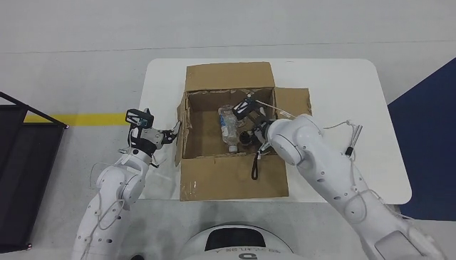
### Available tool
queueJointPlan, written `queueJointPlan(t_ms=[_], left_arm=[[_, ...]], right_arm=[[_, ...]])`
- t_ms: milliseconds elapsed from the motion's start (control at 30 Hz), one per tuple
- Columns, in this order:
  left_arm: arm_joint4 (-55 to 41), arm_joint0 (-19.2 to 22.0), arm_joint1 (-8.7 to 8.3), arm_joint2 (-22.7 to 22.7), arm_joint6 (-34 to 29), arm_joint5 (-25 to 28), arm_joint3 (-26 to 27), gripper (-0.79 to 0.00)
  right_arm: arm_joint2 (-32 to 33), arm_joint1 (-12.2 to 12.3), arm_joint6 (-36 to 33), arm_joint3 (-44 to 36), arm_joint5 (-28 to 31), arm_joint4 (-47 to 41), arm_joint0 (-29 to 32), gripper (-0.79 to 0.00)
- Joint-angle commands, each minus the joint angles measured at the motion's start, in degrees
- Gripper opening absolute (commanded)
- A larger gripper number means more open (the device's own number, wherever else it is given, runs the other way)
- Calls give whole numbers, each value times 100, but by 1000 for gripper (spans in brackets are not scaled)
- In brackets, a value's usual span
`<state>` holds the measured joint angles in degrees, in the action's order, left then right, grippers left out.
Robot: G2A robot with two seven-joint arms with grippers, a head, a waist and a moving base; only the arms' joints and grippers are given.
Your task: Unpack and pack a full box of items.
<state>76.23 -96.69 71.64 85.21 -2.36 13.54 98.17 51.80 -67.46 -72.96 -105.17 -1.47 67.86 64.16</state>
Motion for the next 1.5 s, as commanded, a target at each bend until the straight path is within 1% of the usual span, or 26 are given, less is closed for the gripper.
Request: queueJointPlan(t_ms=[0,100,167,233,367,400,467,533,600,667,700,733,767,867,967,1067,1167,1300,1467], left_arm=[[0,0,0,0,0,0,0,0],[0,0,0,0,0,0,0,0],[0,0,0,0,0,0,0,0],[0,0,0,0,0,0,0,0],[0,0,0,0,0,0,0,0],[0,0,0,0,0,0,0,0],[0,0,0,0,0,0,0,0],[0,0,0,0,0,0,0,0],[0,0,0,0,0,0,0,0],[0,0,0,0,0,0,0,0],[0,0,0,0,0,0,0,0],[0,0,0,0,0,0,0,0],[0,0,0,0,0,0,0,0],[0,0,0,0,0,0,0,0],[0,0,0,0,0,0,0,0],[0,0,0,0,0,0,0,0],[0,0,0,0,0,0,0,0],[0,0,0,0,0,0,0,0],[0,0,0,0,0,0,0,0]], right_arm=[[121,13,20,-161,-14,-57,50,-43],[555,72,158,-586,32,-369,268,-15],[1051,140,282,-922,141,-712,506,-12],[1676,221,445,-1291,283,-1066,845,0],[3235,360,855,-1776,408,-1796,1683,-49],[3582,384,943,-1824,435,-1912,1901,-80],[4228,416,1097,-1799,432,-2151,2287,-83],[4762,435,1206,-1660,382,-2357,2602,-123],[5141,446,1269,-1504,338,-2498,2836,-157],[5409,461,1238,-1278,178,-2424,2991,-169],[5509,468,1213,-1128,-33,-2218,3046,-182],[5526,474,1158,-1046,-188,-2061,3073,-219],[5513,484,1048,-944,-293,-1867,3086,-274],[5359,521,639,-610,-476,-1176,3066,-394],[5142,543,289,-318,-562,-752,2942,-449],[4904,557,-14,-36,-583,-417,2771,-462],[4735,559,-186,206,-628,-279,2574,-477],[4660,556,-234,355,-637,-305,2452,-486],[4577,557,-330,685,-624,-317,2286,-520]])
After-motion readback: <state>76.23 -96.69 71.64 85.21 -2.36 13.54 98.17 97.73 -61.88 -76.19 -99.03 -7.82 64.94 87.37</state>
